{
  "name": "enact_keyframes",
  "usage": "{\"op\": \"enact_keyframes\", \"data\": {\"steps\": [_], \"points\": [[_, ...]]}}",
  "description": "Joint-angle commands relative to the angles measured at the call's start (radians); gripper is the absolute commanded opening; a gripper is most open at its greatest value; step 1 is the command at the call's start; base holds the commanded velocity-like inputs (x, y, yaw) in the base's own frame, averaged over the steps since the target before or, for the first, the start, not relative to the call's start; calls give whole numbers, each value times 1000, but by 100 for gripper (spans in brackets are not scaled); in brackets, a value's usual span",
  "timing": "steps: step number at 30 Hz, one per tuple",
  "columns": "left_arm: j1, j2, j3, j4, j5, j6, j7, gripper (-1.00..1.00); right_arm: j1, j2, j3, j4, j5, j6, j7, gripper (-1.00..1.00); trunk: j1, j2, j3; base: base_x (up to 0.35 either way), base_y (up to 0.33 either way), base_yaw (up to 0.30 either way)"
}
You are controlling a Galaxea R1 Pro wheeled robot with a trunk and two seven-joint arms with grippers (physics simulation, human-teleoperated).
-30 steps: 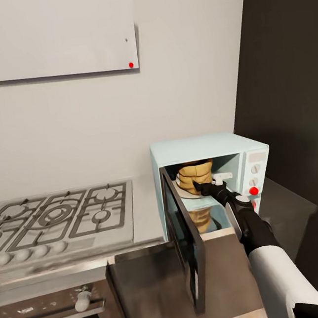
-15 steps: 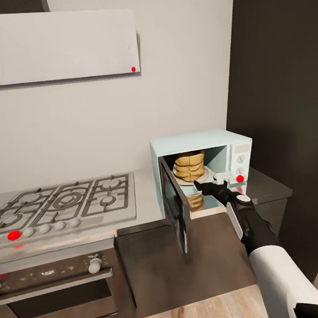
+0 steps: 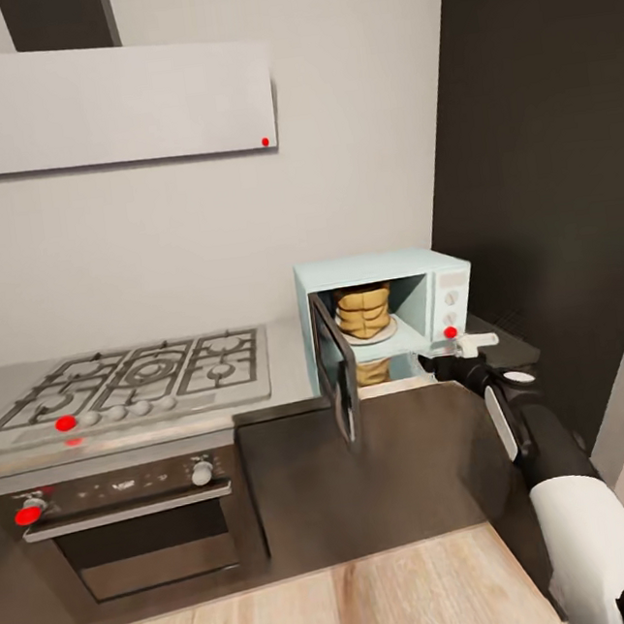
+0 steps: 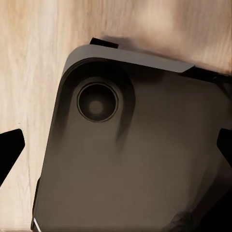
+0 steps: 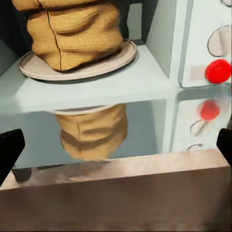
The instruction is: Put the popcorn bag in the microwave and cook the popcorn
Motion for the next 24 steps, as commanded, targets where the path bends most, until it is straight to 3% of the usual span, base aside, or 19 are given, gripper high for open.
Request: {"op": "enact_keyframes", "data": {"steps": [1, 3, 6, 9, 12, 13, 15, 19, 20, 22, 24], "points": [[0, 0, 2, -1, 2, -1, 2, 100, -1, -12, -3, 0, 9, 12, 9, 100, -1, -1, -1, -307, 0, 0], [0, 0, 2, -1, 2, -1, 3, 100, 10, -51, -4, 4, 9, 21, 4, 100, -1, -1, -1, -282, 0, 0], [0, 1, 3, -1, 3, -1, 2, 100, 101, -103, -7, 13, 8, 24, 0, 100, -1, -1, -1, -204, 0, 0], [0, 1, 3, -1, 4, -1, 3, 100, 169, -118, -16, 79, 8, 17, -1, 100, -1, -1, -1, -48, 0, 0], [0, 0, 3, -1, 4, -1, 3, 100, 208, -121, -20, 224, 9, 12, 0, 100, -1, -1, -1, -9, 0, 0], [0, 0, 4, -1, 4, -1, 3, 100, 215, -122, -20, 348, 11, 5, -1, 100, -1, -1, -1, -2, 0, 0], [0, 0, 4, -1, 4, -2, 4, 100, 217, -122, -19, 438, 13, -20, -3, 100, -1, -1, -1, -1, 0, 0], [0, 0, 4, -1, 5, -2, 4, 100, 219, -123, -17, 684, 11, -132, -11, 100, -1, -1, -1, 0, 0, 0], [0, 0, 4, -1, 5, -2, 4, 100, 219, -122, -12, 871, 14, -253, -28, 100, -1, -1, -1, 0, 0, 0], [0, 0, 5, -1, 5, -3, 4, 100, 219, -117, -6, 963, 29, -346, -56, 100, -1, -1, -1, 0, 0, 0], [0, 0, 5, -1, 5, -4, 4, 100, 235, -107, 3, 1028, 79, -456, -136, 100, -1, -1, -1, 0, 0, 0]]}}
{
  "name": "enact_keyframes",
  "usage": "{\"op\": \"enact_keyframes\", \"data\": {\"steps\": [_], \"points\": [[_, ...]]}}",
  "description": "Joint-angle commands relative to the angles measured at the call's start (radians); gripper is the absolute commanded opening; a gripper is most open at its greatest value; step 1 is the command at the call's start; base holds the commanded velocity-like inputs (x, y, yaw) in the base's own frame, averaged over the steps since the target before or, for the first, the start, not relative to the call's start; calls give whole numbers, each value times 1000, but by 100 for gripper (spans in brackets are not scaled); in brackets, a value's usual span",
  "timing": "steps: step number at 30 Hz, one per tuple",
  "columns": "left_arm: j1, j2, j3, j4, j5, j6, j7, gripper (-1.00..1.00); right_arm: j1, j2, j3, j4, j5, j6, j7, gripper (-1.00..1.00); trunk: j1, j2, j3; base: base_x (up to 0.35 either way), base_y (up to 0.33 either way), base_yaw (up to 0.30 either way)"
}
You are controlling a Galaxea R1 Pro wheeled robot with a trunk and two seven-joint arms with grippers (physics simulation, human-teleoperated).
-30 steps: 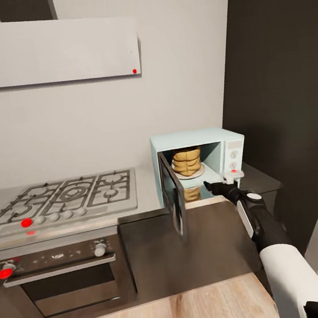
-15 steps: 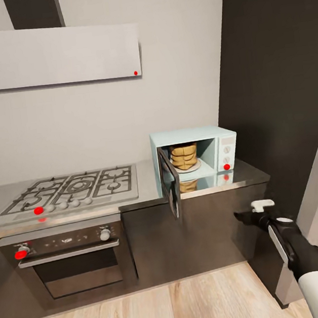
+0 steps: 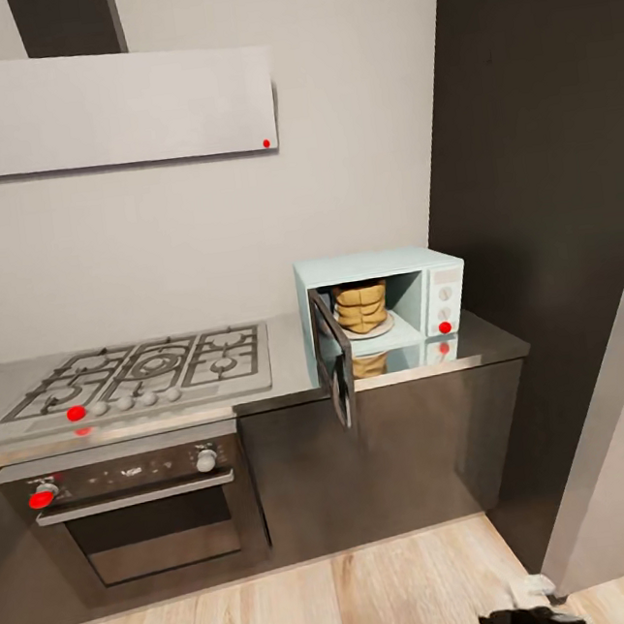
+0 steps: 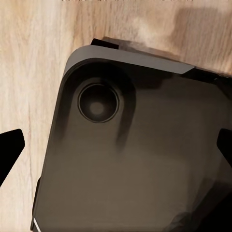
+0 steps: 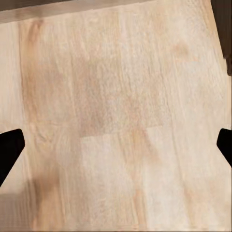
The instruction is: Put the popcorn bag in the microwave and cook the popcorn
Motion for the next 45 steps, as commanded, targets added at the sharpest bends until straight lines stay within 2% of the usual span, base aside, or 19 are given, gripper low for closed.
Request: {"op": "enact_keyframes", "data": {"steps": [1, 4, 7, 11, 13, 18, 20, 23, 25, 29, 30, 33, 34, 36, 38, 39, 42, 45], "points": [[0, -1, 2, -1, 2, -2, 2, 100, 45, 3, -7, 16, 37, -48, -55, 100, 0, 0, -1, 0, 0, 0], [0, 0, 2, -1, 2, -2, 2, 100, 122, 7, -6, 30, 54, -117, -122, 100, 0, 0, -1, 0, 0, 0], [0, 0, 2, -1, 2, -1, 2, 100, 138, 9, -5, 32, 56, -124, -134, 100, 0, 0, -1, 0, 0, 0], [0, 0, 2, -1, 2, 1, 2, 100, 150, 19, -5, 33, 58, -113, -136, 100, 0, 0, -1, 0, 0, 0], [0, -1, 1, -1, 0, 1, 1, 100, 192, 18, -6, 33, 58, -74, -136, 100, 0, 0, -1, 0, 0, 0], [0, 0, 0, -4, 0, 2, -4, 100, 237, 18, -6, 33, 57, -27, -135, 100, 0, 0, -1, 0, 0, 0], [0, 0, -3, -55, -1, 4, -5, 100, 247, 18, -6, 33, 57, -20, -131, 100, 0, 0, -1, 0, 0, 0], [0, -2, -4, -196, -1, 37, -4, 100, 251, 19, -6, 33, 57, -10, -130, 100, 0, 0, -1, 0, 0, 0], [0, -2, -5, -355, -2, 156, -5, 100, 252, 17, -6, 33, 57, 9, -127, 100, 0, 0, -1, 0, 0, 0], [0, 3, -7, -589, -1, 326, -6, 100, 252, 16, -6, 33, 58, 28, -122, 100, 0, 0, -1, 0, 0, 0], [0, 6, -7, -736, -1, 405, -6, 100, 259, 13, -6, 33, 58, 30, -120, 100, 0, 0, -1, 0, 0, 0], [-2, 6, -7, -936, -2, 520, -2, 100, 263, 11, -5, 33, 59, 32, -122, 100, 0, 0, -1, 0, 0, 0], [-17, 6, -7, -1058, -3, 611, -1, 100, 264, 10, -5, 33, 59, 32, -128, 100, 0, 0, -1, 0, 0, 0], [-48, 5, -7, -1117, -2, 664, 0, 100, 264, 10, -5, 33, 59, 32, -130, 100, 0, 0, -1, 0, 0, 0], [-112, 1, -7, -1171, -1, 724, 1, 100, 265, 9, -5, 33, 59, 32, -131, 100, 0, 0, -1, 0, 0, 0], [-173, -4, -7, -1191, 0, 754, 1, 100, 264, 8, -5, 33, 60, 32, -132, 100, 0, 0, -1, 0, 0, 0], [-300, -28, -7, -1206, -2, 799, 1, 100, 265, 7, -5, 33, 60, 31, -133, 100, 0, 0, -1, 0, 0, 0], [-447, -47, -7, -1229, -6, 876, 1, 100, 264, 8, -4, 33, 60, 31, -134, 100, 0, 0, -1, 0, 0, 0]]}}
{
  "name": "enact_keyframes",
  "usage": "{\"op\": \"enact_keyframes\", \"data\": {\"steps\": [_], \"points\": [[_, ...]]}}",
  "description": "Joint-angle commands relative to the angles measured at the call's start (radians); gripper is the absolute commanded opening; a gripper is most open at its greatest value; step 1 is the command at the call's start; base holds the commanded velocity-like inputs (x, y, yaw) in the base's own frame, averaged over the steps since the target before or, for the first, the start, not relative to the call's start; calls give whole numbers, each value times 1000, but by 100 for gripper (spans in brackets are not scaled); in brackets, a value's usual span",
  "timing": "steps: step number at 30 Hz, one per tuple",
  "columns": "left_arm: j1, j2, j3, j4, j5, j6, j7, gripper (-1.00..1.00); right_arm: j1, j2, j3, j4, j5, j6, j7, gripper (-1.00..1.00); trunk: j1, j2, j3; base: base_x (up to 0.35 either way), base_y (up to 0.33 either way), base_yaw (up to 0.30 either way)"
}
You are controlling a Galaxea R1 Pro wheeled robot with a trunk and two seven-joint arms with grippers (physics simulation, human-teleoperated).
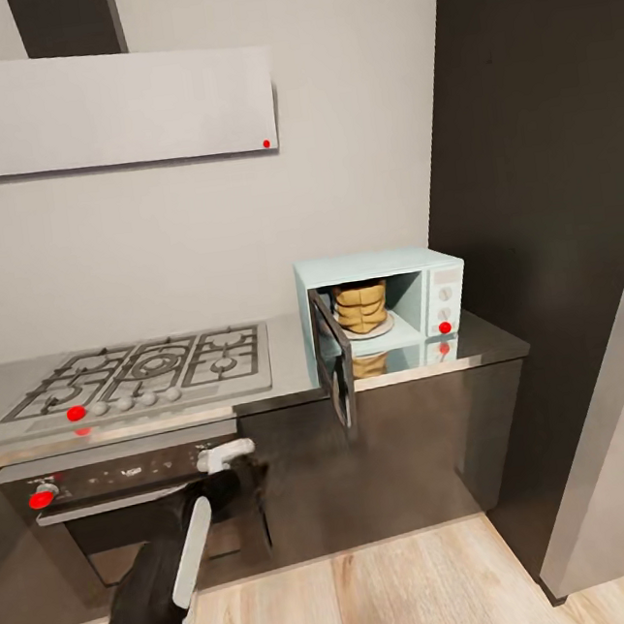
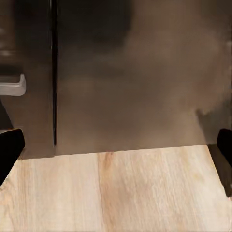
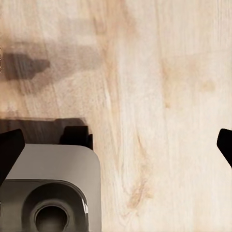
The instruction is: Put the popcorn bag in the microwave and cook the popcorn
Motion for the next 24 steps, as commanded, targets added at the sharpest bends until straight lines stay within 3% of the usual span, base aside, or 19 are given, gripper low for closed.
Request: {"op": "enact_keyframes", "data": {"steps": [1, 5, 8, 12, 13, 14, 17, 20, 21, 22, 24], "points": [[-34, -2, 2, -12, 5, 17, 3, 100, -1, 1, -8, 2, 10, -2, 1, 100, 0, -1, -1, 0, 0, 0], [-148, -4, 1, -88, 6, 76, 2, 100, -1, 1, -8, 1, 11, -6, -1, 100, 0, -1, -1, 0, 0, 0], [-221, -5, 1, -103, 7, 145, 0, 100, -1, 0, -7, 1, 11, -9, -7, 100, 0, -1, -1, 0, 0, 0], [-319, -12, 1, -107, 12, 174, -5, 100, -1, -2, -7, 1, 11, -9, -15, 100, 0, -1, -1, 0, 0, 0], [-329, -20, 1, -106, 12, 175, -7, 100, -1, -2, -6, 1, 11, -9, -16, 100, 0, -1, -1, 0, 0, 0], [-339, -47, 0, -100, 13, 176, -9, 100, -1, -2, -6, 1, 12, -8, -19, 100, 0, -1, -1, 0, 0, 0], [-344, -75, -14, -93, 13, 171, -16, 100, -1, -2, -6, 1, 12, -5, -22, 100, 0, -1, -1, 0, 0, 0], [-345, -79, -51, -94, 12, 167, -70, 100, -1, 0, -6, 1, 12, -6, -22, 100, 0, -1, -1, 0, 0, 0], [-346, -78, -72, -93, 12, 154, -104, 100, -1, 1, -6, 1, 12, -8, -22, 100, 0, -1, -1, 0, 0, 0], [-345, -79, -91, -76, 15, 76, -132, 100, -1, 0, -7, 1, 10, -9, -24, 100, 0, -1, -1, 0, 0, 0], [-345, -80, -95, -47, 16, 27, -139, 100, -1, -1, -7, 1, 9, -12, -24, 100, 0, -1, -1, 0, 0, 0]]}}
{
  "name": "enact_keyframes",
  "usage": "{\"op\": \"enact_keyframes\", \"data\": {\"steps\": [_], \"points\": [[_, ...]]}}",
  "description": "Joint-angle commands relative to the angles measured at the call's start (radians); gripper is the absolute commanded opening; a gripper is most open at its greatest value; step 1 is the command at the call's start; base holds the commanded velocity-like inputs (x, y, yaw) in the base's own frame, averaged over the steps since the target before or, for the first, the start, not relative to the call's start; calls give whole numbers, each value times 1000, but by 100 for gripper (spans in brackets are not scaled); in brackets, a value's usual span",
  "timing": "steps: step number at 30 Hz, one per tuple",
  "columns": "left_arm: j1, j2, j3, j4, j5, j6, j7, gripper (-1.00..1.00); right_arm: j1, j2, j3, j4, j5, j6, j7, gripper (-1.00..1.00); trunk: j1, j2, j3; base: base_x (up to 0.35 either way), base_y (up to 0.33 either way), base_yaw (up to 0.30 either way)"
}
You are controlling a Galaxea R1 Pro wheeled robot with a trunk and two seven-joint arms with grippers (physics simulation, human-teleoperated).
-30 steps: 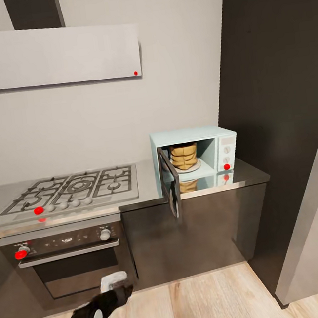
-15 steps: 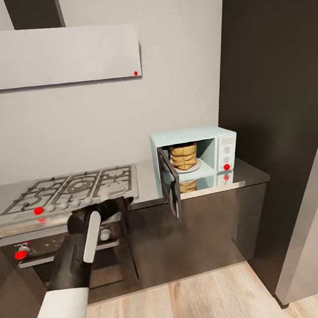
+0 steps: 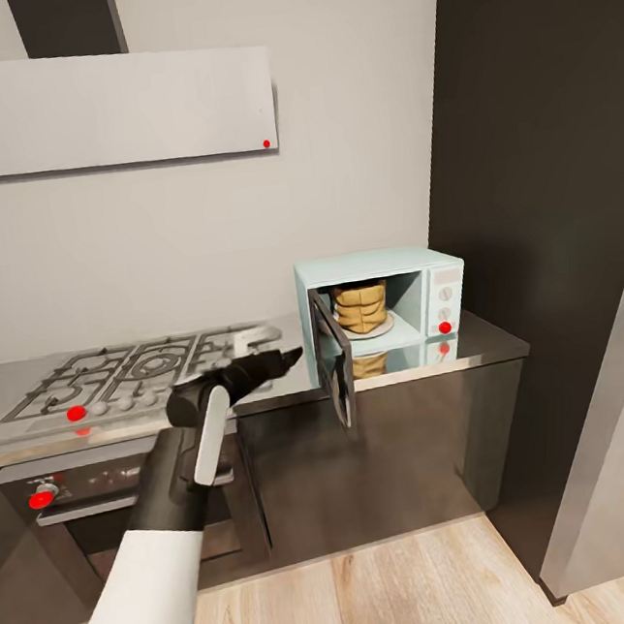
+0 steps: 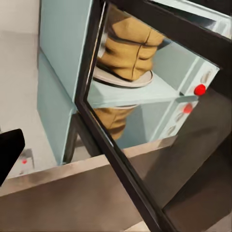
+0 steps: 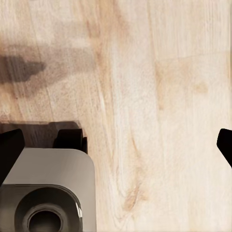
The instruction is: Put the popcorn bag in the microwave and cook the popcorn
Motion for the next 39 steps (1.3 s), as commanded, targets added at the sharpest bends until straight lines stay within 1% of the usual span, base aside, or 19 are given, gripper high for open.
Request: {"op": "enact_keyframes", "data": {"steps": [1, 5, 6, 9, 11, 12, 13, 15, 17, 20, 23, 24, 25, 26, 30, 39], "points": [[-1, -1, 1, 9, -1, -5, -6, 100, -1, -1, -9, 3, 10, -3, -1, 100, 0, -1, -1, 0, 0, 0], [-1, -3, -1, 80, 1, -20, -14, 100, -1, -1, -9, 3, 11, -5, -1, 100, 0, -1, -1, 0, 0, 0], [-1, -4, 0, 112, 0, -24, -13, 100, -1, -2, -9, 3, 11, -5, -1, 100, 0, -1, -1, 0, 0, 0], [-1, -7, 3, 144, -4, -50, -5, 100, -1, -2, -9, 3, 11, -6, -1, 100, 0, -1, -1, 0, 0, 0], [-1, -7, 4, 155, -9, -87, -2, 100, -1, -2, -9, 3, 11, -6, -1, 100, 0, -1, -1, 0, 0, 0], [-1, -6, 4, 164, -12, -127, 6, 100, -1, -2, -11, 3, 10, -7, -1, 100, 0, -1, -1, 0, 0, 0], [-1, -4, 4, 171, -9, -173, 34, 100, -1, -2, -13, 3, 9, -8, -1, 100, 0, -1, -1, 0, 0, 0], [4, -3, 2, 184, -10, -217, 65, 100, -1, 1, -13, 3, 9, -7, -1, 100, 0, -1, -1, 0, 0, 0], [7, -3, 1, 191, -10, -244, 77, 100, -1, 6, -13, 3, 7, -7, -1, 100, 0, -1, -1, 0, 0, 0], [8, -1, -2, 195, -7, -246, 77, 100, -1, 10, -14, 3, 5, -11, -1, 100, 0, -1, -1, 0, 0, -84], [8, -1, -3, 206, -5, -247, 43, 100, -1, 12, -18, 3, 4, -17, -1, 100, 0, -1, -1, 0, 0, -211], [8, 2, -2, 220, -6, -254, 19, 100, -1, 12, -19, 3, -15, -18, -1, 100, 0, -1, -1, 0, 0, -237], [8, 3, -2, 221, -6, -255, 17, 100, -1, 12, -19, 3, -23, -19, -1, 100, 0, -1, -1, 0, 0, -238], [8, 5, -2, 222, -6, -254, 14, 100, -1, 12, -20, 3, -42, -20, -1, 100, 0, -1, -1, 0, 0, -239], [8, 6, -3, 227, -9, -256, 13, 100, -1, 11, -20, 3, -64, -36, -1, 100, 0, -1, -1, 0, 0, -240], [8, 7, -3, 231, -11, -263, 20, 100, -1, 10, -19, 4, -66, -39, 0, 100, 0, -1, -1, 0, 0, -240]]}}
